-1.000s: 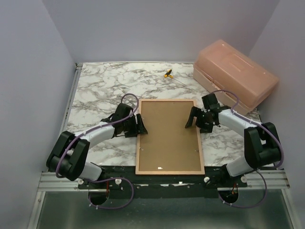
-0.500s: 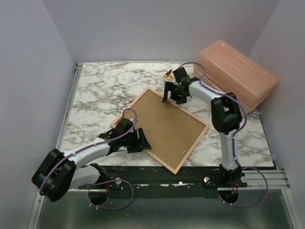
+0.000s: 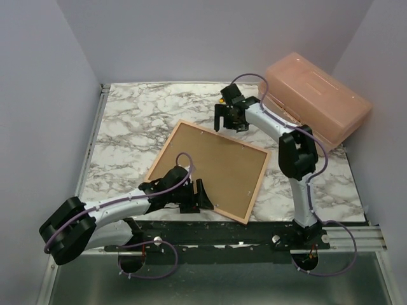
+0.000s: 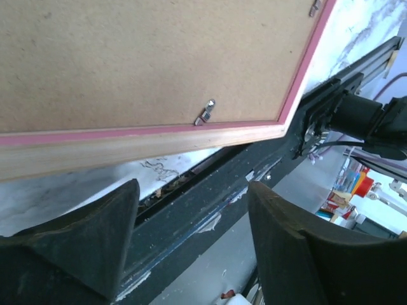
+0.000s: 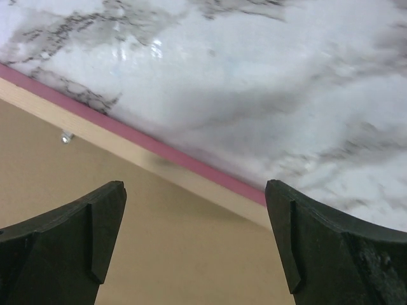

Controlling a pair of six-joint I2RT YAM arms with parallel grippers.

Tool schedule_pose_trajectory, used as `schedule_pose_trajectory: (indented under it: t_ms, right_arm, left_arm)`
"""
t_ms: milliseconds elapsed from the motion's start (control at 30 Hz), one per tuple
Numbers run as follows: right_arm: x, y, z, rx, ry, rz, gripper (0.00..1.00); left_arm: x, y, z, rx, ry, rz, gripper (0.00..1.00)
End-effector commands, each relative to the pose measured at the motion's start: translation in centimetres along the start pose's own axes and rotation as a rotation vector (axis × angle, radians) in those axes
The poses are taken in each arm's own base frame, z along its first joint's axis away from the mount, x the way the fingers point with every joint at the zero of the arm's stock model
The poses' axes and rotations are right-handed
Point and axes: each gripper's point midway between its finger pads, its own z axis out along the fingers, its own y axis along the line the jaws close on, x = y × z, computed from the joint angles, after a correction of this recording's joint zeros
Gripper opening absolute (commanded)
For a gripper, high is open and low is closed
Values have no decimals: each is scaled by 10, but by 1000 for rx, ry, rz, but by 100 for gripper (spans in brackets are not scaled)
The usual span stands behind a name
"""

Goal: Put the photo into the frame
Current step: Adjust the photo frame at the center of the board.

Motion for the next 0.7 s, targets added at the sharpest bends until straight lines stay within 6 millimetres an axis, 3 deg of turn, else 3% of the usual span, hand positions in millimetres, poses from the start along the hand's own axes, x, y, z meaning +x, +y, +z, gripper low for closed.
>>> schedule_pose_trajectory:
  t_ms: [0, 67, 167, 333, 467, 667]
  right_arm:
    - [-20, -30, -74, 91, -124, 25, 100]
    - [-2, -38, -93, 77, -121, 46, 100]
    - [38, -51, -106, 68, -76, 75, 100]
    - [120, -84, -120, 99, 33, 130, 100]
    - [165, -108, -128, 144, 74, 146, 97]
    - [205, -112, -117, 116, 150, 179, 74]
  left_arm:
    - [4, -6, -12, 22, -36, 33, 74]
    - [2, -9, -22, 23, -57, 89, 76]
    - [-4, -17, -41, 21, -104, 157, 82]
    - [-21, -51, -77, 87, -206, 233, 84]
    - [-35, -82, -106, 146, -279, 280, 87]
    - [-44, -109, -127, 179, -289, 325, 89]
